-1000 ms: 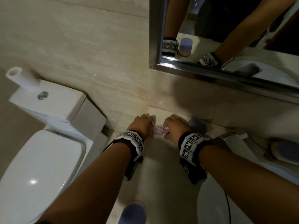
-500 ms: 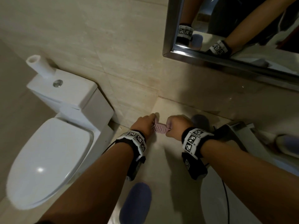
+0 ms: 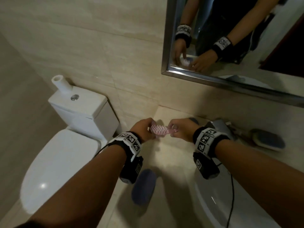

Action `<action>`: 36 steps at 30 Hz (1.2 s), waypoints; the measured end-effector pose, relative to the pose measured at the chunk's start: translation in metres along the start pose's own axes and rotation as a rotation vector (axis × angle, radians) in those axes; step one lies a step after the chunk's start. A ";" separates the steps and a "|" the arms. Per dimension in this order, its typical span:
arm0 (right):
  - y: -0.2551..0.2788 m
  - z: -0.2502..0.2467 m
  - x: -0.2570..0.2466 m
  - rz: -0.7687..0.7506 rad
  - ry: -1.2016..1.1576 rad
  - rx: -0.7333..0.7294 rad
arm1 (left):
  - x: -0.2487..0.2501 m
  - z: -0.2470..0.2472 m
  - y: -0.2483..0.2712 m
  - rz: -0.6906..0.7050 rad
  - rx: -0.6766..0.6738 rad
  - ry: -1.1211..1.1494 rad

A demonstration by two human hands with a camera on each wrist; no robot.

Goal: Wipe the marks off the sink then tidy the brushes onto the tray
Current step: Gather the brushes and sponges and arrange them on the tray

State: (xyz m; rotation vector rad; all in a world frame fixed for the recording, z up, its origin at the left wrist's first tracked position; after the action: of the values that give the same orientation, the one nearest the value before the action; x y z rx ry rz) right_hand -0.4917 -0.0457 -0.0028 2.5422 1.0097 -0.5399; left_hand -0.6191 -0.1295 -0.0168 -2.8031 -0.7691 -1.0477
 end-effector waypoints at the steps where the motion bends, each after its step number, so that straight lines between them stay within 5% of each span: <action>1: 0.007 -0.007 0.000 0.003 0.016 0.030 | 0.009 -0.003 0.003 0.029 0.010 -0.005; 11: 0.117 -0.057 0.047 0.172 0.140 0.048 | 0.108 0.034 0.047 0.253 -0.083 -0.005; 21: 0.234 -0.122 0.113 0.213 0.132 0.219 | 0.239 0.079 0.114 0.429 -0.079 -0.061; 36: 0.481 -0.192 0.306 0.414 -0.043 0.357 | 0.443 0.264 0.271 0.607 -0.241 -0.062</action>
State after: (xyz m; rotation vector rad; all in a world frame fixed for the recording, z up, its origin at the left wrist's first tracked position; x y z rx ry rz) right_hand 0.0963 -0.1128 0.1068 2.9223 0.3712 -0.6953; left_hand -0.0469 -0.1174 0.0915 -2.9528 0.2317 -0.9828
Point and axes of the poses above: each hand's wrist, its own y-axis away from the middle knuckle, its own z-axis out of the palm, x = y × z, the point moved 7 cm from there along -y, towards the middle knuckle, and after that the axes turned 14 degrees about x, right-handed, at the moved point
